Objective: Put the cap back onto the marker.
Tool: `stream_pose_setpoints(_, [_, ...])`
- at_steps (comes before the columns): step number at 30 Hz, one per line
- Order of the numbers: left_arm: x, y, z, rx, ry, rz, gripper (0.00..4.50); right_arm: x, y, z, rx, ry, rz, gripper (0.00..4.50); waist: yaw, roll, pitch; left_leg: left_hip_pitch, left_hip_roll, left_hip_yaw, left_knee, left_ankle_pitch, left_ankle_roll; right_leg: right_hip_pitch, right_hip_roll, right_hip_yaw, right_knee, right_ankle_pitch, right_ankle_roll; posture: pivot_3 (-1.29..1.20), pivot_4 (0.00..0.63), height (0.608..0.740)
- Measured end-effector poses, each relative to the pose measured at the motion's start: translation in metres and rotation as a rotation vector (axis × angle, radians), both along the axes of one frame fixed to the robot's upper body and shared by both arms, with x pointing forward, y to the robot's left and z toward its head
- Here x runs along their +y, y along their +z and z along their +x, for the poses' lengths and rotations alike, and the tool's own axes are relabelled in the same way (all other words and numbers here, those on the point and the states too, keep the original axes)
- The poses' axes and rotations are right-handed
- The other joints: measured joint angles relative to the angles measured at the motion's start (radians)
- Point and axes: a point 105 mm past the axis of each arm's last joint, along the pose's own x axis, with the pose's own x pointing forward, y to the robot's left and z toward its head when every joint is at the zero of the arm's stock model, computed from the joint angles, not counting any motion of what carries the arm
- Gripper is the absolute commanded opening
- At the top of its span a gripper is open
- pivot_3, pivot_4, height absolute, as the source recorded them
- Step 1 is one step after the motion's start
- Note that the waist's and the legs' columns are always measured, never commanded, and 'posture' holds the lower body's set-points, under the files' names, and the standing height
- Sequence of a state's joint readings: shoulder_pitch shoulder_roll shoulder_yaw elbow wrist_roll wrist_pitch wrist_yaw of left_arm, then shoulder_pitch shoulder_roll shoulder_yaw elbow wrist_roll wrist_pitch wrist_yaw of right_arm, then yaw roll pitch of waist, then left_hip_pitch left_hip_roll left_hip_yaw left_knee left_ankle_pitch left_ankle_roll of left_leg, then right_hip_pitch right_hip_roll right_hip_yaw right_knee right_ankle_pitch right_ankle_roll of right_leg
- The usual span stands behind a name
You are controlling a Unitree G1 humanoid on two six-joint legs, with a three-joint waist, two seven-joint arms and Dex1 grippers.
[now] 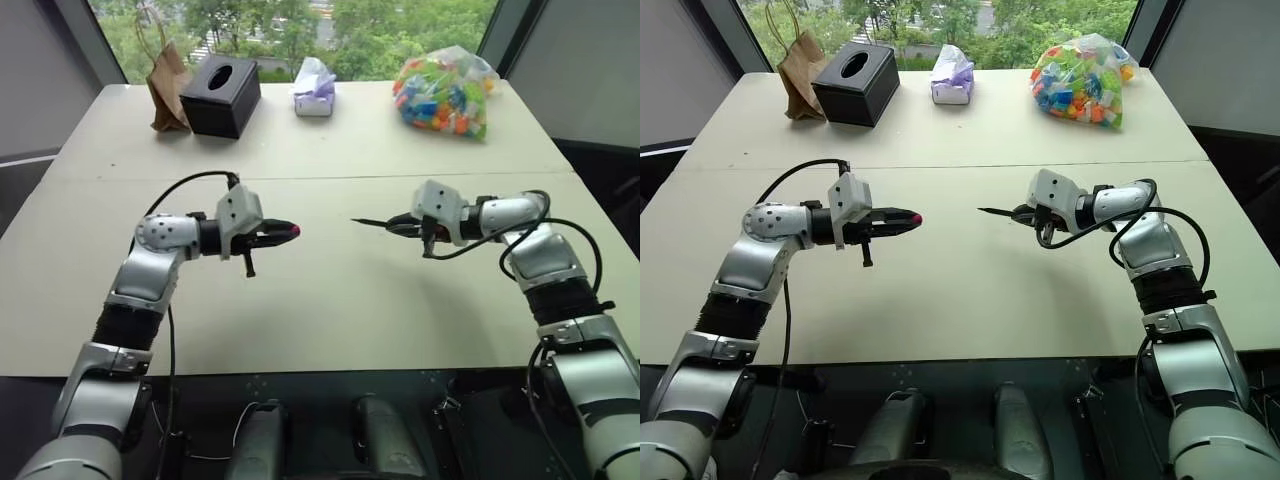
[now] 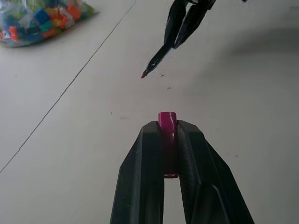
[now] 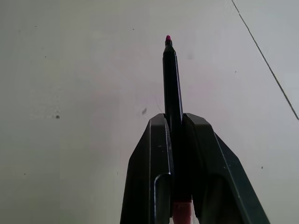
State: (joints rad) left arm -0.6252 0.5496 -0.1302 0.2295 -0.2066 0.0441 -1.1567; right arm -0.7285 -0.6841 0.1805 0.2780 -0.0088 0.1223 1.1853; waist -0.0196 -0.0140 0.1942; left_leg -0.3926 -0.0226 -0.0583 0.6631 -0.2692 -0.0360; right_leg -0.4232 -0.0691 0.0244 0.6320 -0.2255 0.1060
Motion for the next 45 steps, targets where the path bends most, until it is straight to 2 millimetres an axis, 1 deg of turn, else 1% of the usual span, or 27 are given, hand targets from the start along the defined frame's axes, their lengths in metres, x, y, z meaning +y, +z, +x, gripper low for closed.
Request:
stream_pose_setpoints(3, [-0.003,0.000,0.001,-0.016,-0.029,0.009,0.00,0.017,0.006,-0.014,0.019,0.068,0.005,0.03,0.002,0.000,0.000,0.000,0.000,0.000,0.000,0.000,0.000,0.000,0.000,0.000,0.000,0.000,0.000,0.00,0.150,0.740])
stream_pose_setpoints(6, [-0.007,0.007,0.003,-0.044,-0.050,0.009,0.00,0.027,0.013,-0.020,0.014,0.089,0.014,0.03,0.004,0.000,0.000,0.000,0.000,0.000,0.000,0.000,0.000,0.000,0.000,0.000,0.000,0.000,0.000,0.00,0.150,0.740])
stream_pose_setpoints(9, [-0.009,0.010,0.003,-0.056,-0.060,0.008,0.00,0.032,0.014,-0.022,0.020,0.099,0.024,0.03,0.005,0.000,0.000,0.000,0.000,0.000,0.000,0.000,0.000,0.000,0.000,0.000,0.000,0.000,0.000,0.00,0.150,0.740])
stream_pose_setpoints(15, [-0.010,0.007,0.004,-0.042,-0.063,0.004,0.00,0.037,0.012,-0.023,0.026,0.106,0.023,0.03,0.005,0.000,0.000,0.000,0.000,0.000,0.000,0.000,0.000,0.000,0.000,0.000,0.000,0.000,0.000,0.00,0.150,0.740])
stream_pose_setpoints(27, [-0.012,0.000,-0.001,0.005,-0.093,0.010,0.00,0.045,0.019,-0.026,0.033,0.120,0.049,0.03,0.005,0.000,0.000,0.000,0.000,0.000,0.000,0.000,0.000,0.000,0.000,0.000,0.000,0.000,0.000,0.00,0.150,0.740])
stream_pose_setpoints(37, [-0.012,-0.001,-0.001,0.006,-0.098,0.020,0.00,0.049,0.023,-0.033,0.053,0.140,0.064,0.03,0.005,0.000,0.000,0.000,0.000,0.000,0.000,0.000,0.000,0.000,0.000,0.000,0.000,0.000,0.000,0.00,0.150,0.740])
stream_pose_setpoints(45, [-0.012,-0.001,-0.001,0.005,-0.097,0.021,0.00,0.050,0.023,-0.034,0.056,0.145,0.062,0.03,0.005,0.000,0.000,0.000,0.000,0.000,0.000,0.000,0.000,0.000,0.000,0.000,0.000,0.000,0.000,0.00,0.150,0.740])
